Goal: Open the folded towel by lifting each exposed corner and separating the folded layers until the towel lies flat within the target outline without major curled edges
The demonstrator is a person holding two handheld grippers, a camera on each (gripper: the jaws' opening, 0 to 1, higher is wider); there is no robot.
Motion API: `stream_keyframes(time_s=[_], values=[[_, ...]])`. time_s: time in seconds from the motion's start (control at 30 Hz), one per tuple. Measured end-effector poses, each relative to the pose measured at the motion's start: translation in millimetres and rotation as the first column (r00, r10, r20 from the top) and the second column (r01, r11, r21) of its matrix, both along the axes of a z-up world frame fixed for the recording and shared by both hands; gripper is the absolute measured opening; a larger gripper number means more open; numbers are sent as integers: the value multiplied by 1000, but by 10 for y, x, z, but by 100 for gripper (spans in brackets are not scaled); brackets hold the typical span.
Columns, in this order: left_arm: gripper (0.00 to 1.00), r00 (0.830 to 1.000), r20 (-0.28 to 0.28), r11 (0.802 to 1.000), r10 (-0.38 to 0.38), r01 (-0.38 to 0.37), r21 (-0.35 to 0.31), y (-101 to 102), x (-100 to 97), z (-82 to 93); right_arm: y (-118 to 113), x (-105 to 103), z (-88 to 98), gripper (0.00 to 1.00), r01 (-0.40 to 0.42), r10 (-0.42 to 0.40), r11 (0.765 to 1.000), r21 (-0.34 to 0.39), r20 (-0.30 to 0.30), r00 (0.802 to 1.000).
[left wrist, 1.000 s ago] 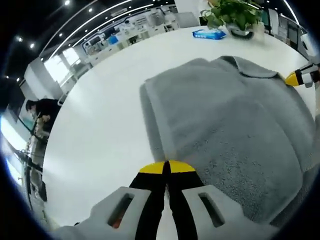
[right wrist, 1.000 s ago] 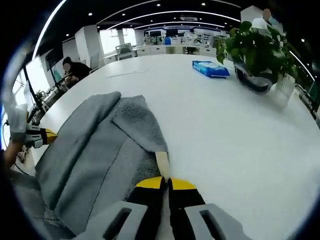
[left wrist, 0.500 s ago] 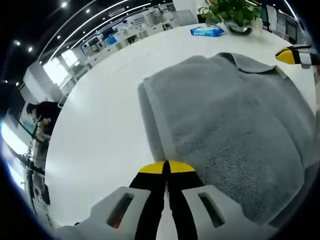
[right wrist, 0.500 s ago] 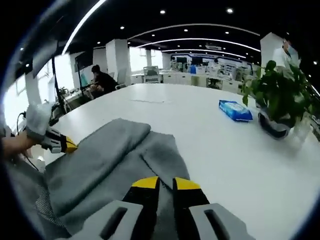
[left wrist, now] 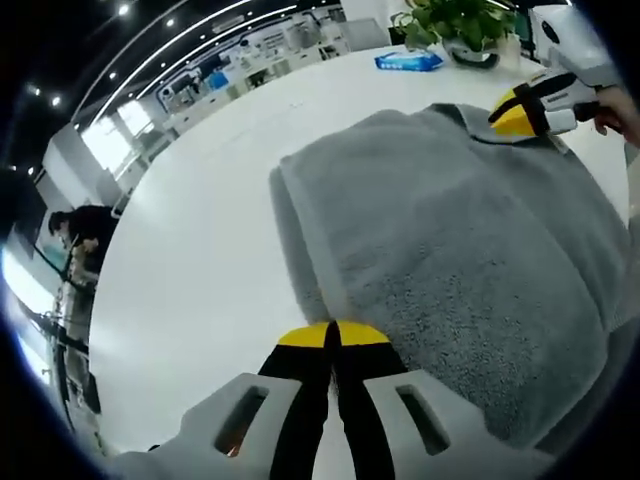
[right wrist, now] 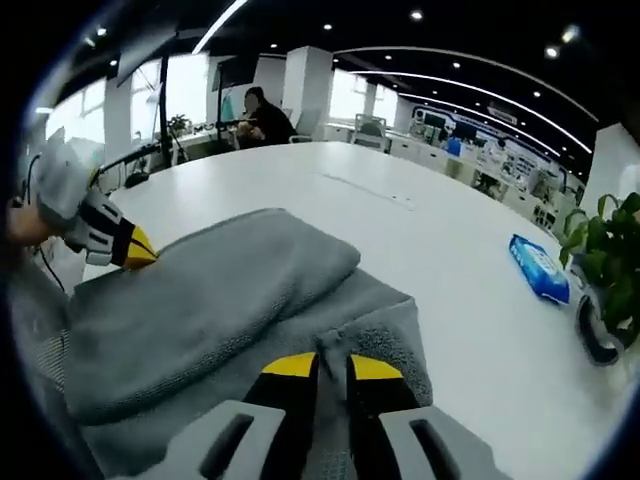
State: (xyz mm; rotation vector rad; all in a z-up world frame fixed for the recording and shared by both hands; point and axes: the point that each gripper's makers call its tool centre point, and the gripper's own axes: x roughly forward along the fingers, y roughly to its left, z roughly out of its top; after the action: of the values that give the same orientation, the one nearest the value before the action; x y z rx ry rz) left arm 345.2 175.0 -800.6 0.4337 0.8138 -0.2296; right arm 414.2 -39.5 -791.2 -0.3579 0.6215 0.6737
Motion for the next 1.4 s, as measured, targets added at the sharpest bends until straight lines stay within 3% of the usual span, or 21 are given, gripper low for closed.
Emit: stream_keyframes(time_s=[0.1, 0.23, 0.4, 0.5, 0.6, 0.7, 0.77, 0.8, 0.87, 0.9, 1.03, 1.23, 1.33, 1.4], values=[[0, 1000, 6, 1000, -11, 11, 10, 0, 0, 4, 17, 74, -71, 7, 46, -46, 999, 11, -5, 999], [0, 999, 17, 999, -29, 28, 34, -11, -2, 0, 0, 137, -178, 5, 54, -53, 998, -29, 4, 999], [0, 996, 11, 992, -86, 84, 89, -27, 10, -2, -6, 193, -101, 0, 63, -63, 998, -5, -2, 998], [0, 995, 5, 991, -97, 96, 92, -28, 10, 4, -53, 218, 40, 0, 101, -101, 994, 48, -9, 995], [0, 993, -1, 988, -121, 120, 95, -30, 9, 6, -205, 298, 260, 0, 136, -138, 989, 58, 34, 990], [0, 991, -2, 987, -133, 132, 89, -28, 7, 8, -496, 450, 461, 0, 217, -223, 973, 77, 79, 972], [0, 991, -2, 988, -133, 133, 79, -23, 7, 11, -595, 496, 506, 0, 250, -258, 963, 101, 82, 963], [0, 992, -1, 989, -130, 130, 70, -20, 7, 12, -746, 563, 516, 0, 292, -303, 949, 121, 85, 949], [0, 992, 1, 990, -128, 127, 64, -26, 3, 9, -872, 631, 452, 0, 334, -347, 927, 169, 60, 936], [0, 991, 2, 989, -130, 130, 67, -28, 2, 8, -957, 676, 400, 0, 370, -386, 905, 208, 42, 921], [0, 988, 12, 983, -154, 152, 107, -43, -9, 6, -1181, 741, 214, 0, 450, -467, 864, 224, 24, 884], [0, 985, 41, 980, -168, 163, 111, -44, 20, 12, -1219, 732, -40, 0, 463, -475, 866, 191, 24, 879], [0, 985, 46, 982, -166, 161, 98, -47, 33, 12, -1223, 739, -25, 0, 463, -476, 865, 192, 30, 879], [0, 986, 52, 986, -157, 153, 71, -33, 42, 14, -1235, 722, 64, 5, 464, -478, 867, 184, 39, 877]])
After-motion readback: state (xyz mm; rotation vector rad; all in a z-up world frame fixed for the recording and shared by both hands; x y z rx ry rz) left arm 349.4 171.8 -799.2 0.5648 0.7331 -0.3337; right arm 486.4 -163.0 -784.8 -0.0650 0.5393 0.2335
